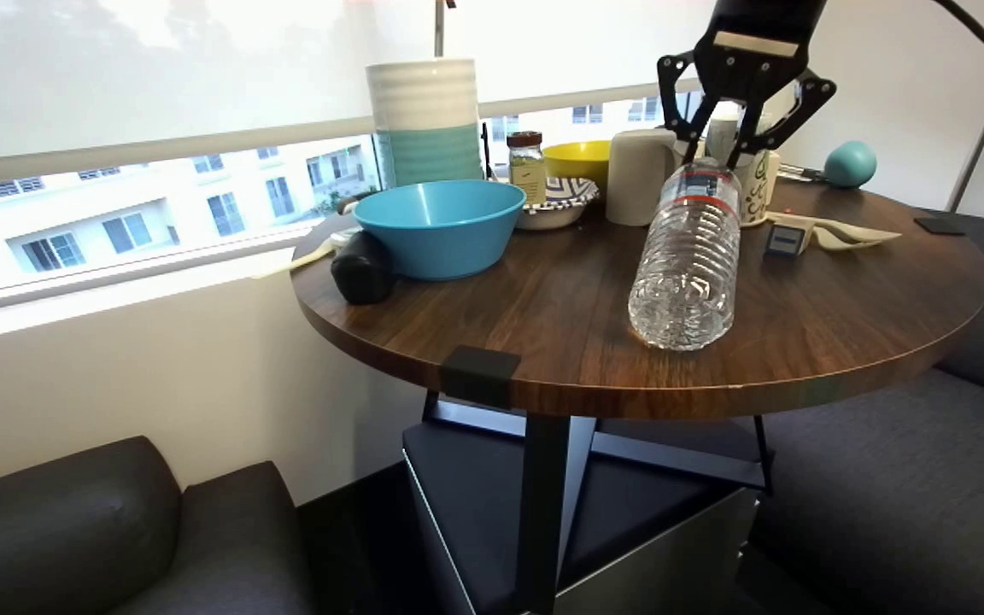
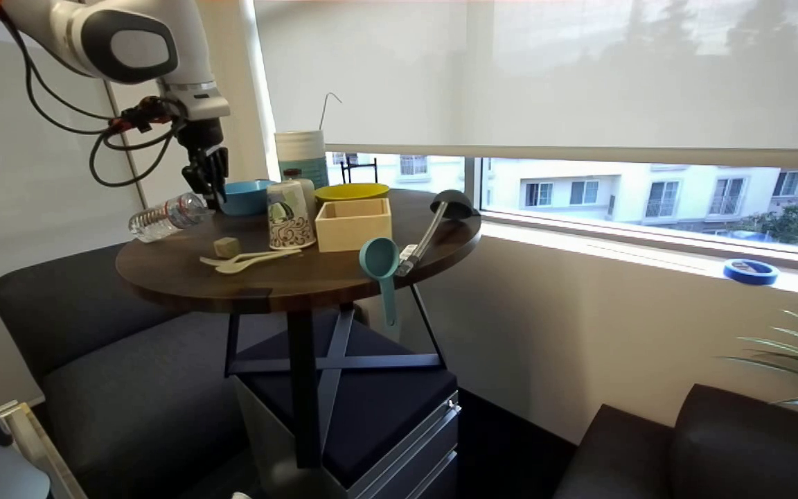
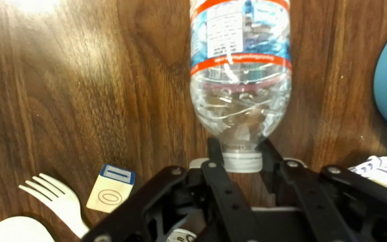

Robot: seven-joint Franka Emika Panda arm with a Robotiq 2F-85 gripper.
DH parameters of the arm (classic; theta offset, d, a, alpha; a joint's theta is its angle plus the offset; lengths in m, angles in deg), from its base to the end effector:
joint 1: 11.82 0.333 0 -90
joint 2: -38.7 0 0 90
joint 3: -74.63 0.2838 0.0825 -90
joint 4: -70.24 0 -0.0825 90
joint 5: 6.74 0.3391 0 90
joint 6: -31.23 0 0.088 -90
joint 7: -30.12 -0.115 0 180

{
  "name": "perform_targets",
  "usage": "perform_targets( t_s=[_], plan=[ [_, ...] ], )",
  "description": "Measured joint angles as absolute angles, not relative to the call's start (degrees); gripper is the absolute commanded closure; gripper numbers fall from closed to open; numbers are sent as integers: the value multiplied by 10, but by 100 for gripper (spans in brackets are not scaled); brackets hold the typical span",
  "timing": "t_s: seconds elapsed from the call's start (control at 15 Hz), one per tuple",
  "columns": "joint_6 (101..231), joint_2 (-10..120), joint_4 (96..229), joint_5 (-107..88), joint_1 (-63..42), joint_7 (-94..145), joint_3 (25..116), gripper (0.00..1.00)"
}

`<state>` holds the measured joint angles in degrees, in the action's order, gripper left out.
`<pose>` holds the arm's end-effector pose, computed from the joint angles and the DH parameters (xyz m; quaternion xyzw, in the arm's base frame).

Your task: Put the bottle upright

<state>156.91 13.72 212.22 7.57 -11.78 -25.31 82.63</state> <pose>0.3945 0.0676 0.4431 -0.8804 0.4619 -0.0240 0.1050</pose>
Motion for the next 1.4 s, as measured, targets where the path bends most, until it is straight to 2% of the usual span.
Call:
perform_targets(
  t_s=[0.53,1.4],
  plan=[
    [1588,78,2117,-38,-122,-290,875,92],
    [1761,19,2163,-121,-105,-186,934,92]
  ],
)
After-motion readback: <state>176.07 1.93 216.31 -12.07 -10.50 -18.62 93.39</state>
